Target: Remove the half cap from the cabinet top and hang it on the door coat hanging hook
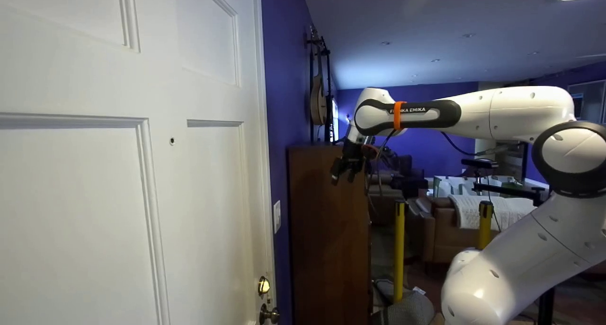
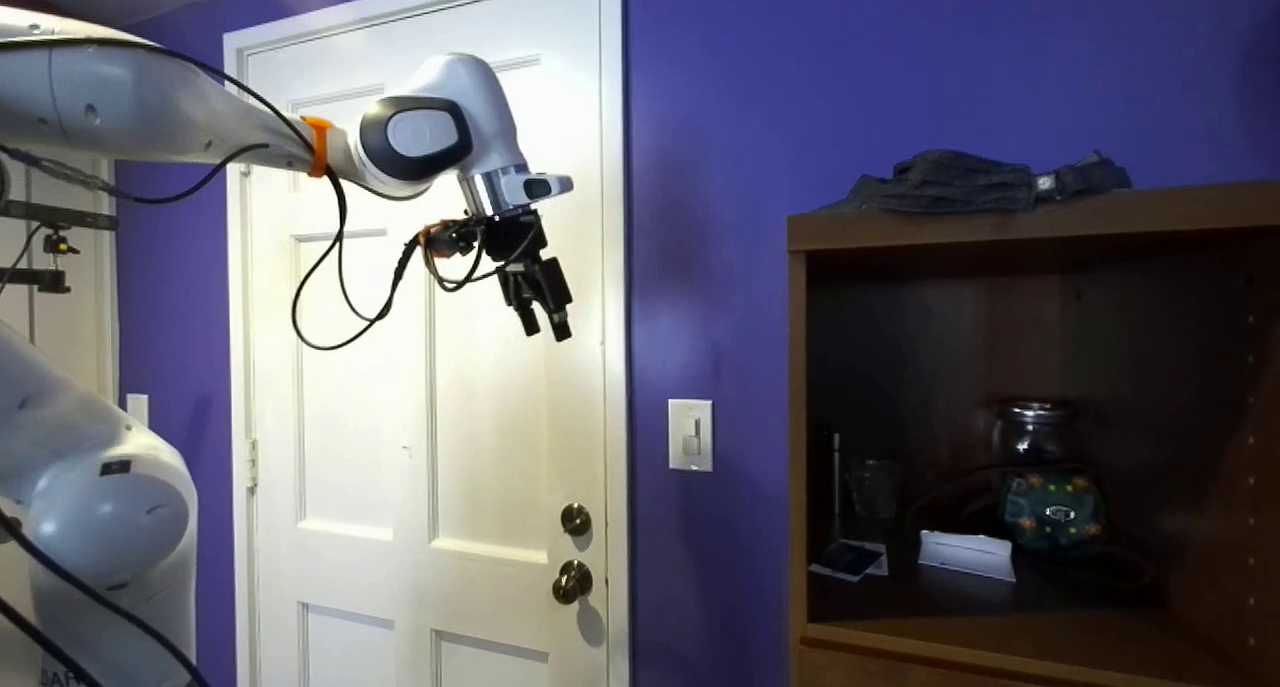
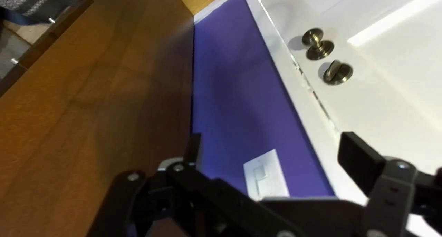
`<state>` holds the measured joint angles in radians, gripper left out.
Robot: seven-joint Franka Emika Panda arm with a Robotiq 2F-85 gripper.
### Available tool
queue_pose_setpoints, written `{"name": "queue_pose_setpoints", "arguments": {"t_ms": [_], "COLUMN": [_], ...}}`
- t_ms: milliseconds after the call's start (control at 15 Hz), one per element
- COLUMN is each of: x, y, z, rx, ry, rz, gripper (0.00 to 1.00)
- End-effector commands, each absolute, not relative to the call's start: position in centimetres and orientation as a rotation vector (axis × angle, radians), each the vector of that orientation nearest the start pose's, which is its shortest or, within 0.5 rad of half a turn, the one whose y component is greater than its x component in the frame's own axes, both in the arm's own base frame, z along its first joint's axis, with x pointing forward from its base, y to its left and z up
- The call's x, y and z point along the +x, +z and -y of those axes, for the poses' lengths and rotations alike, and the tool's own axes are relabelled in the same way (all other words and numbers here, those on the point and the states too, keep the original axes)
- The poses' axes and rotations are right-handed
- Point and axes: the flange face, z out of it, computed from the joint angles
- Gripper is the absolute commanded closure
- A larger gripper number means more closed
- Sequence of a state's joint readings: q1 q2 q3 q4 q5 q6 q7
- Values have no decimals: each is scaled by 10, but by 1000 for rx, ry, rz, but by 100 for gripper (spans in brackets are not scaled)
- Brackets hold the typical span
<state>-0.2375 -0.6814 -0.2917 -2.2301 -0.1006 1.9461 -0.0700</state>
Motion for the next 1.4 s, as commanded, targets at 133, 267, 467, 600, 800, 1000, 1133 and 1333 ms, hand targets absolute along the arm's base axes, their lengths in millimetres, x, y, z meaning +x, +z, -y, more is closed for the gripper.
{"name": "queue_pose_setpoints", "arguments": {"t_ms": [133,267,467,600,800,1000,1133,1333], "x": [305,305,308,308,312,324,329,340], "y": [671,677,676,676,686,698,709,727], "z": [255,261,262,262,263,295,323,359], "rx": [-2973,-2958,-2955,-2955,-2982,-2967,-2949,-2918], "ry": [-701,-715,-710,-709,-760,-871,-968,-1111], "rz": [-811,-852,-865,-867,-858,-1004,-1084,-1080], "gripper": [0,0,0,0,0,0,0,0]}}
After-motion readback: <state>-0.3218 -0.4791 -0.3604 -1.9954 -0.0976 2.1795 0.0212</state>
